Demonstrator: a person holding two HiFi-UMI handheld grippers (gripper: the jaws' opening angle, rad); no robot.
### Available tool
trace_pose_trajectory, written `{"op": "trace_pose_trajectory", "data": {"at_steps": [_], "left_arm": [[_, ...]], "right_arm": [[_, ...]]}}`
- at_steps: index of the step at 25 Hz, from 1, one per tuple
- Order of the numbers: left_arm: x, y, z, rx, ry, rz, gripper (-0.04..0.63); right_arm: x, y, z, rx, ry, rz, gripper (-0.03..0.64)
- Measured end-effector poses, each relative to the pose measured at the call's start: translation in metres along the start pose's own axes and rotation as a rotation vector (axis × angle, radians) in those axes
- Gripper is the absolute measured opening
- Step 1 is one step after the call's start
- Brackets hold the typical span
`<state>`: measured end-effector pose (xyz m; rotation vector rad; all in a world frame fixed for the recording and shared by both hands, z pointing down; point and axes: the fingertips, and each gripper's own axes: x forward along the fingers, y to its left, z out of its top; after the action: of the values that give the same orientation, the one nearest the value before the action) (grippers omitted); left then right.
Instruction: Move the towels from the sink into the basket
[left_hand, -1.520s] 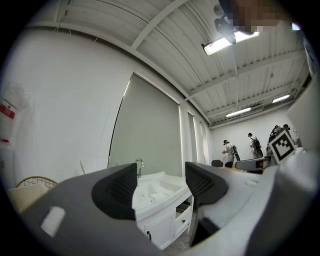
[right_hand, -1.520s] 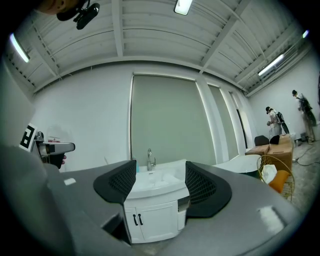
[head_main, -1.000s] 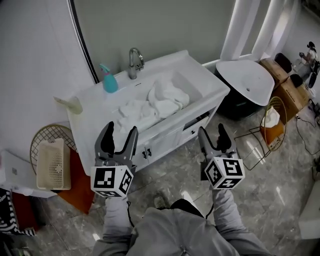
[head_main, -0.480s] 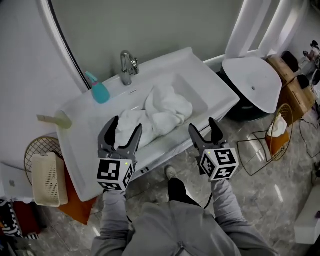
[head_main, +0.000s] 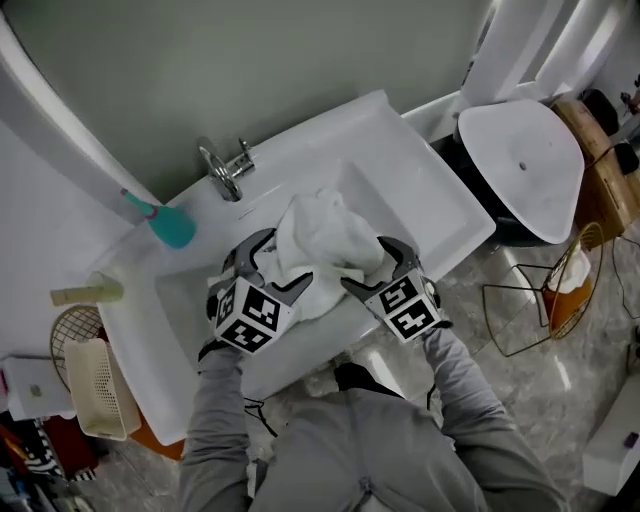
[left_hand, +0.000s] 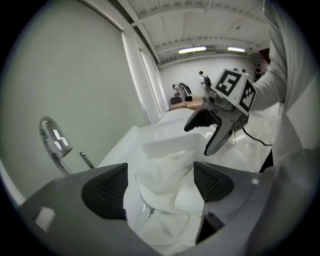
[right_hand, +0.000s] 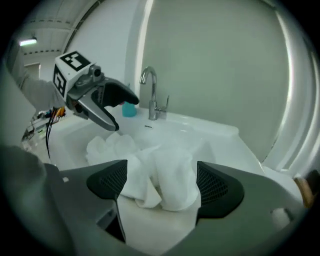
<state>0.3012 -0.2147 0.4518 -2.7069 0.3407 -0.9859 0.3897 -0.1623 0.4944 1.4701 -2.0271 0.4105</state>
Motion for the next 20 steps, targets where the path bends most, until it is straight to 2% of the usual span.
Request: {"op": "trace_pose_trajectory", "data": {"at_steps": [6, 9, 14, 20], "left_arm": [[0.078, -0.005, -0.040, 0.245, 0.226, -0.198, 0.491], [0.107, -0.007, -0.059, 0.352, 0.320, -0.273, 0.498], [0.142, -0.006, -0.083, 0.419, 0.401, -0.359, 0.506], [0.168, -0.009, -0.104, 0.481, 0.469, -0.435, 0.509]], "right_arm": [[0.058, 0.002, -0.039, -0.313, 0.279, 0.142, 0.448], [0.080, 0.000, -0.060, -0.398, 0.397, 0.193, 0.456], [0.105, -0.002, -0.086, -0.383, 0.502, 0.255, 0.465], [0.123, -0.009, -0.104, -0.334, 0.606, 0.274, 0.474]]}}
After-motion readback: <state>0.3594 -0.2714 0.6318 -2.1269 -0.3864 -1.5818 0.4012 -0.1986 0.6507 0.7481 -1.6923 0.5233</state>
